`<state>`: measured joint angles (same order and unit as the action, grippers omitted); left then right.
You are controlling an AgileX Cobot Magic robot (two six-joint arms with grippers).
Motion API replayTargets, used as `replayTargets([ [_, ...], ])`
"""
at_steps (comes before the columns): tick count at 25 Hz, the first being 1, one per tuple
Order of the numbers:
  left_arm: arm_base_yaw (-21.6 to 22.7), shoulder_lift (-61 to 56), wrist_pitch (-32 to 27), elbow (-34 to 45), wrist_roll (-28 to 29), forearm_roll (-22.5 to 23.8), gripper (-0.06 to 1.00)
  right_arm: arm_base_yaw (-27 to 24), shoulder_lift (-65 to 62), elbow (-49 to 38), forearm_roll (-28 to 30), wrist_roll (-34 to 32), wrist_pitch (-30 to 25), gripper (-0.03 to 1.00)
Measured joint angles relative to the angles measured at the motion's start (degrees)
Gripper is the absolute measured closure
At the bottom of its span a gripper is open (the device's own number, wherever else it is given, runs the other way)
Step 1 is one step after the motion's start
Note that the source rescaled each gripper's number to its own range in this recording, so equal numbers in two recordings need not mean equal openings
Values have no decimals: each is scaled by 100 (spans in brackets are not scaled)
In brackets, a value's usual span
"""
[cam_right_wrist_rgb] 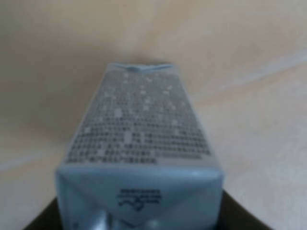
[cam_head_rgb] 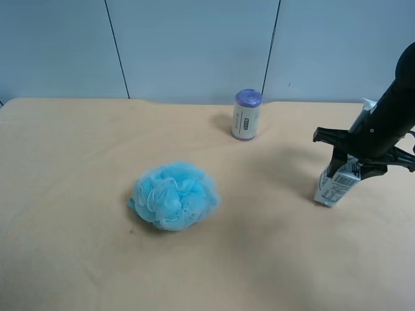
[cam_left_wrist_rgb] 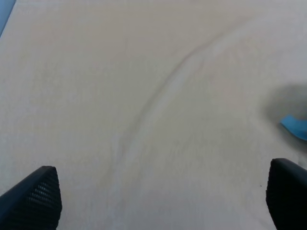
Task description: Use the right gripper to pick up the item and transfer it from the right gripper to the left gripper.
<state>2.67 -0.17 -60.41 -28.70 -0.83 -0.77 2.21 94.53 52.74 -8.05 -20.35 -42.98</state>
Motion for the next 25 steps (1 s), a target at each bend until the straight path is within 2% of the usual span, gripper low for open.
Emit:
replayTargets([
  [8, 0, 0, 0, 0, 0, 0, 7, 0, -875, 0, -550, 605, -550, 97],
  [12, 0, 0, 0, 0, -8, 0, 7, 0, -942, 0, -1092, 1122, -853, 97],
  [14, 0, 0, 0, 0, -8, 0, 7, 0, -942, 0, -1567, 1535, -924, 97],
  [21, 0, 0, 11, 0, -8, 0, 7, 0, -942, 0, -4132, 3445, -1061, 97],
  [25, 0, 0, 11, 0, -1, 0, 7, 0, -942, 0, -5089, 4192, -1191, 97],
])
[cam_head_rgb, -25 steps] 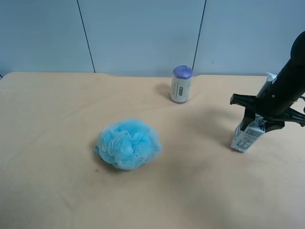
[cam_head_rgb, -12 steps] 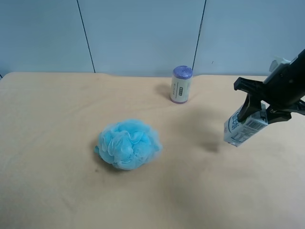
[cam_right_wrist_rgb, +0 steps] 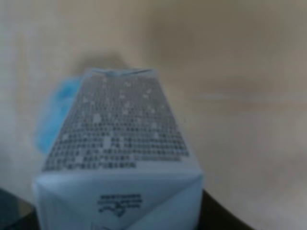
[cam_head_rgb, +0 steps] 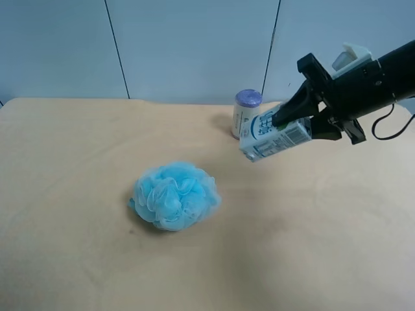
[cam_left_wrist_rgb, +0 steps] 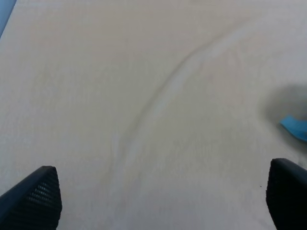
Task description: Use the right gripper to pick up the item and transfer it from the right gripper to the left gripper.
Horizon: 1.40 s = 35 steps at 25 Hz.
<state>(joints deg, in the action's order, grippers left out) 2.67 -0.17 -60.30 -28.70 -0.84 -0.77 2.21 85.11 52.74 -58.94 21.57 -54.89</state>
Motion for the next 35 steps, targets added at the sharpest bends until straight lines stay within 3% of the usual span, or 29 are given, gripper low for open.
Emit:
replayTargets([
  [9, 0, 0, 0, 0, 0, 0, 7, 34, 282, 0, -1328, 1012, -725, 97],
  [20, 0, 0, 0, 0, -7, 0, 7, 942, 1397, 0, -2889, 2249, -934, 97],
  [28, 0, 0, 0, 0, 0, 0, 7, 1092, 2029, 0, -3447, 2891, -1165, 97],
  [35, 0, 0, 7, -7, -7, 0, 7, 1092, 2057, 0, -3500, 3182, -1157, 97],
])
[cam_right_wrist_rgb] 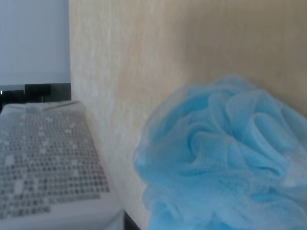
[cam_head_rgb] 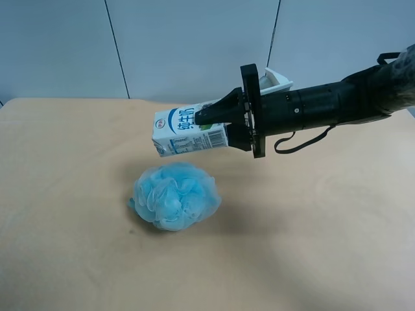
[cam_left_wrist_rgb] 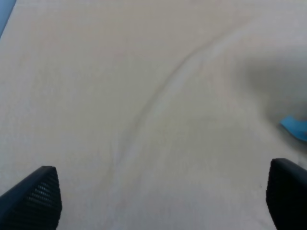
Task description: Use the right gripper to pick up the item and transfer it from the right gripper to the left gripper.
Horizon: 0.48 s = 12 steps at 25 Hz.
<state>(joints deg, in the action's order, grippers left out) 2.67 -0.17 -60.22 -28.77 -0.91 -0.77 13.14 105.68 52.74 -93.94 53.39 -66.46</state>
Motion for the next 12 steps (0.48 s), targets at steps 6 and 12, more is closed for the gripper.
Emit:
replayTargets([
  [6, 0, 627, 176, -424, 234, -199, 7, 0, 0, 0, 122, 21, 0, 97],
  [12, 0, 2463, 536, -697, -529, -1341, 7, 0, 0, 0, 206, 38, -5, 97],
])
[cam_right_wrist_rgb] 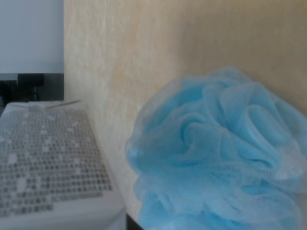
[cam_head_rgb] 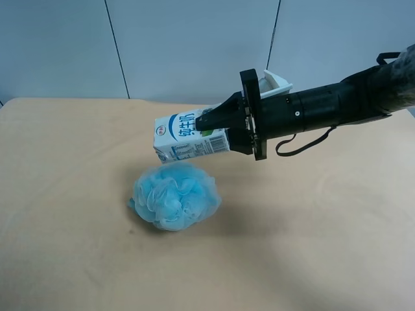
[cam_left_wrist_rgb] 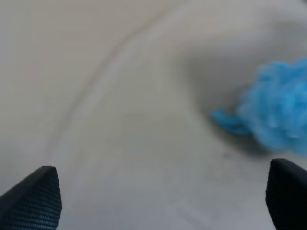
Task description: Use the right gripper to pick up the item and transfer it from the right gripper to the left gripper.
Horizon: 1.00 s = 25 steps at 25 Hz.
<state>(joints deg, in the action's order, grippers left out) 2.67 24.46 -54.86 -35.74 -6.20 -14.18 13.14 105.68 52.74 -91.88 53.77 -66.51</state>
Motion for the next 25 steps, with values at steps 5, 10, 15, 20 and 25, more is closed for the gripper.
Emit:
replayTargets([
  [5, 0, 1607, 408, -341, -1317, -1539, 7, 0, 0, 0, 0, 5, 0, 97],
  [10, 0, 3150, 211, -604, -2967, -3440, 7, -98, 0, 0, 175, 5, -4, 97],
  [15, 0, 4672, -634, -685, -4438, -5048, 7, -208, 0, 0, 190, 64, -4, 97],
  [20, 0, 5900, -1234, -692, -5443, -6111, 7, -215, 0, 0, 197, 257, -4, 97],
  [25, 0, 6912, -1406, -692, -6142, -6919, 7, -215, 0, 0, 202, 323, -4, 97],
])
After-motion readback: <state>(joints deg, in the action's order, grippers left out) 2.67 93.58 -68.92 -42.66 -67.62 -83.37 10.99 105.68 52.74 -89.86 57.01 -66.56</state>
